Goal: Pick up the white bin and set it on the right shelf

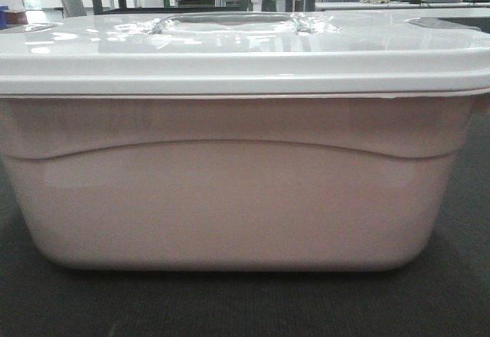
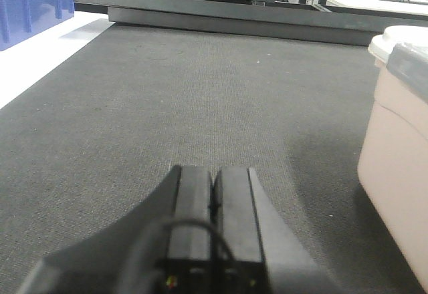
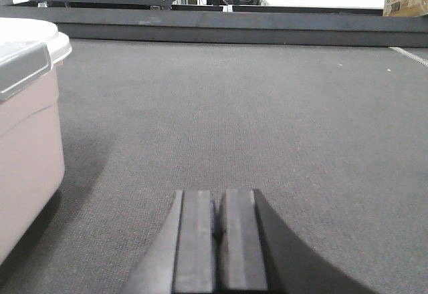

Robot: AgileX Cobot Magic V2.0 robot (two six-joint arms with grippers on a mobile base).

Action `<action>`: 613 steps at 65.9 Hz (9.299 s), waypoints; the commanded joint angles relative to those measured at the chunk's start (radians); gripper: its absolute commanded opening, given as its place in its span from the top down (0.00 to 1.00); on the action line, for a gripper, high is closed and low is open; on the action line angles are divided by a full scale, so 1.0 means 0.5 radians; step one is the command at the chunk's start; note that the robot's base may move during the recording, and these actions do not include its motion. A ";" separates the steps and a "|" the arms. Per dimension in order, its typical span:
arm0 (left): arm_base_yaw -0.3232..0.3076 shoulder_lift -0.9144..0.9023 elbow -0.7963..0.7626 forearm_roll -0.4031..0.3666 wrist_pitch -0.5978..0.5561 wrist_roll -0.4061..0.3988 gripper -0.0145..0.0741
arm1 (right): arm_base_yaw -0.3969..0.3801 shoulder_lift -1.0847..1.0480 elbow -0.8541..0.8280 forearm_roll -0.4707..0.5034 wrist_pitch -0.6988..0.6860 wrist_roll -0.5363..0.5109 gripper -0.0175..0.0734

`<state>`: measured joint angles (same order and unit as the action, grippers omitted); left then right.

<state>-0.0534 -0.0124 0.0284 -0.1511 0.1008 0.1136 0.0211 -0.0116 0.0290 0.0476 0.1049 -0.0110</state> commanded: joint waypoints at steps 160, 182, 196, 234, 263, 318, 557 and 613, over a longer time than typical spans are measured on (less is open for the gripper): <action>-0.001 1.839 -2.259 0.074 1.694 0.002 0.97 | 0.002 2.030 -2.295 0.006 1.787 0.108 0.73; -0.001 2.224 -2.271 -0.017 1.676 0.002 0.97 | 0.002 2.514 -2.342 0.026 2.181 0.164 0.73; -0.001 2.365 -2.271 -0.019 1.676 0.002 0.97 | 0.002 2.649 -2.342 0.061 2.258 0.164 0.73; -0.001 2.426 -2.271 -0.019 1.654 0.002 0.80 | 0.002 2.651 -2.551 0.098 2.171 0.179 0.65; -0.001 2.426 -2.298 -0.240 1.662 -0.019 0.42 | 0.002 2.654 -2.555 0.182 2.102 0.221 0.12; 0.646 2.753 -2.483 -1.999 2.370 0.981 0.42 | -0.530 2.703 -2.551 1.748 2.305 -0.698 0.12; 0.243 2.940 -2.113 -2.023 2.426 1.222 0.42 | -0.237 2.886 -2.105 2.196 2.460 -1.124 0.29; 0.203 2.940 -2.113 -2.020 2.422 1.241 0.58 | -0.237 2.886 -2.105 2.198 2.460 -1.124 0.36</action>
<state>0.0631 1.4859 -1.0025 -1.0863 1.1833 0.7173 -0.1007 1.4669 -0.9984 1.0579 1.1858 -0.5488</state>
